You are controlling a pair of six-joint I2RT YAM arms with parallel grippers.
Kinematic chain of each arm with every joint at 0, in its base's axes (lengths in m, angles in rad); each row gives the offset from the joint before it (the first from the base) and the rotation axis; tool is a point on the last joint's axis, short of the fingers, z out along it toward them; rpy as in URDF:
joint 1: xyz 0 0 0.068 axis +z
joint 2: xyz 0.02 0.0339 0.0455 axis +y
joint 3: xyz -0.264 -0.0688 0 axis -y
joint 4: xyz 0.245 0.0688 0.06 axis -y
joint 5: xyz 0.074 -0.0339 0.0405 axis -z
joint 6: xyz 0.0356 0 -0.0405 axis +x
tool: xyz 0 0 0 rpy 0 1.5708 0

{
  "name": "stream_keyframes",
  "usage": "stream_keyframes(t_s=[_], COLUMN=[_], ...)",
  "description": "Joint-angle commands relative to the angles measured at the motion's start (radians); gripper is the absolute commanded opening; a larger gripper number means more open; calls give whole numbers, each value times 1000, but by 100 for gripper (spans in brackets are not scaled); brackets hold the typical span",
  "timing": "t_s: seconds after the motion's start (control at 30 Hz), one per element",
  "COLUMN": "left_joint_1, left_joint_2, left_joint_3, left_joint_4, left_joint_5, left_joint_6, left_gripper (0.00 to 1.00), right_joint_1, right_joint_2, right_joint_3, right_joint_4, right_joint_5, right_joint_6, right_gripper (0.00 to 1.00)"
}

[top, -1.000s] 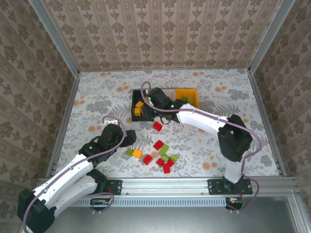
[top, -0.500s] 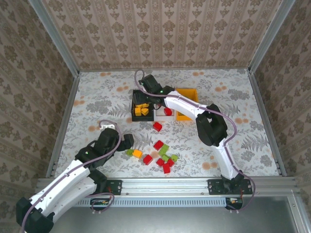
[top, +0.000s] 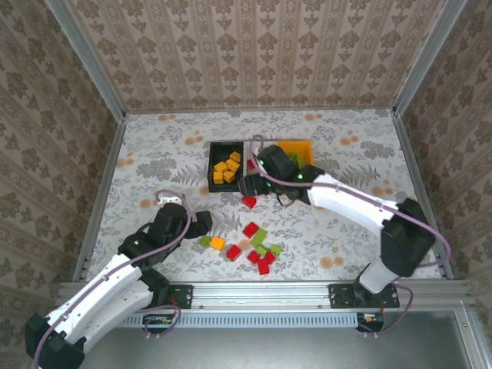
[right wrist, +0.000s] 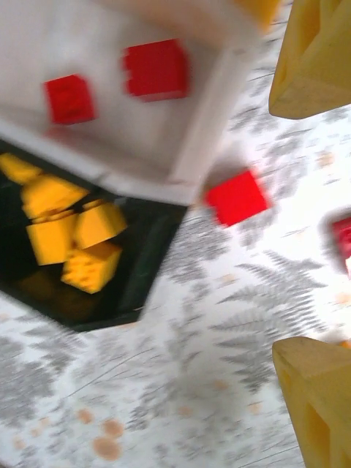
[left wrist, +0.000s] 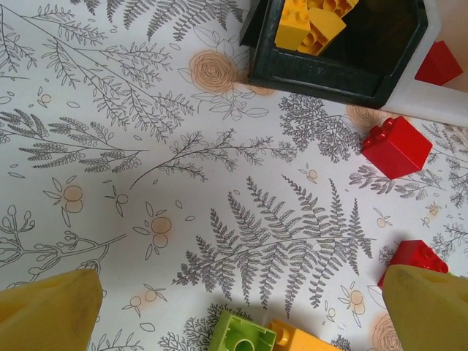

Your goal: Sort the legos into containers by color

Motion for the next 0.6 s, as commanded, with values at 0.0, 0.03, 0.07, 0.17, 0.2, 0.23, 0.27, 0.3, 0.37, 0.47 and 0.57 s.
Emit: stream_keyframes(t_s=[0.0,0.03,0.07,0.17,0.2,0.23,0.27,0.3,0.37,0.47,0.57], left_joint_1=[12,14,15,18,19,20,22,22,24,25,27], left_joint_2=[-5,-3,-1,8,11,16,19,23,29,32,32], left_joint_3=[-17,-21,-25,-37,-37,-41,-44,-45,-47,-48,-53], left_joint_4=[31,37,41,57,58,63,67,71,77,78,76], left_joint_5=[-1,1,2,12,14,15,18,20,23,24,25], left_joint_6=[-20,-21,-22,-31,-33,-33,-34,-37,-37,-37,-43], left_gripper=[100,100,100,100,100,100,100,100,100,100,100], right_joint_1=[33,47,62,113,130,149,162,170,187,213,213], right_joint_2=[-92,-128,-146,-230,-239,-245,-245,-238,-214,-179,-120], right_joint_3=[-165,-217,-261,-362,-383,-406,-426,-439,-451,-456,-449], right_joint_4=[-88,-99,-107,-125,-125,-118,-106,-98,-86,-63,-96], right_joint_5=[20,21,13,-1,-8,-9,-18,-26,-24,-10,71], right_joint_6=[39,46,52,53,50,51,52,54,61,60,91], right_gripper=[80,80,80,79,79,78,76,74,71,70,65])
